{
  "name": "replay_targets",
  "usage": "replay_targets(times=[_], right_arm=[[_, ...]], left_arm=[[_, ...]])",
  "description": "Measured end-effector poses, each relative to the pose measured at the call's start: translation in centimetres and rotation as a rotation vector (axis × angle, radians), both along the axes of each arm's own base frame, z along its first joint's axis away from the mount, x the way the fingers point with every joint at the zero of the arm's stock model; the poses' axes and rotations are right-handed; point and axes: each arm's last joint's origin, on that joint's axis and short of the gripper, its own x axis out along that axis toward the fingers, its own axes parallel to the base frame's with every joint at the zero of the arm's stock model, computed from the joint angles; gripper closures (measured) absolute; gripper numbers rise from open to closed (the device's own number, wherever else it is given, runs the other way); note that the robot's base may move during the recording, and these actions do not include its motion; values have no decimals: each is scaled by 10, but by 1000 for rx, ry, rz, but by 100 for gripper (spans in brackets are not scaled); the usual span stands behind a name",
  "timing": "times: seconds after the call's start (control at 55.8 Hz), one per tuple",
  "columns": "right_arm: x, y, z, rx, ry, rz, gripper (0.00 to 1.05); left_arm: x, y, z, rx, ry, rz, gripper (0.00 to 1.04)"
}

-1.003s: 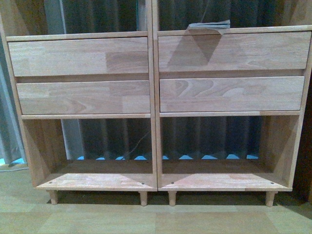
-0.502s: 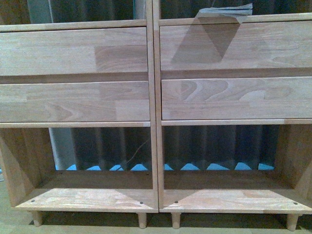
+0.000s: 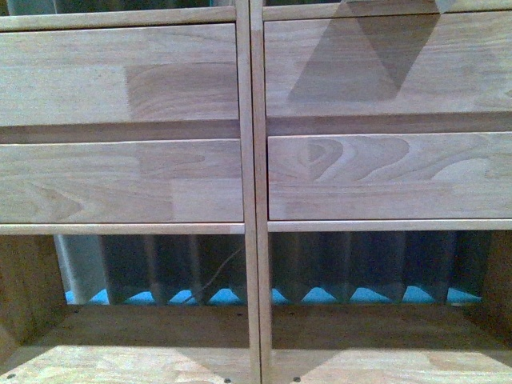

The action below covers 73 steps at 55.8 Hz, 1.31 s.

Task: Organize books on shelf

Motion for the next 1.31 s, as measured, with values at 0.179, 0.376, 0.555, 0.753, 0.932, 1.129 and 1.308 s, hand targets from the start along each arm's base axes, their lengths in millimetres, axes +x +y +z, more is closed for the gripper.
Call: replay_targets(times=[0.179,0.376,0.555,0.753,0.932,1.129,1.308], right_arm=[[0,0,0,0,0,-3,7],[0,0,0,0,0,-1,7],[0,0,0,0,0,0,7],[0,0,0,1,0,0,7],[0,0,0,9,5,15,7],[16,-7,33,346,181,444,7],[60,1,97,595,147,531,7]], left_arm=[[0,0,0,0,0,0,7],[0,0,0,0,0,0,7],[0,0,0,0,0,0,7],[0,0,0,0,0,0,7],[0,0,0,0,0,0,7],[0,0,0,0,0,1,7],[0,0,0,0,0,0,7]])
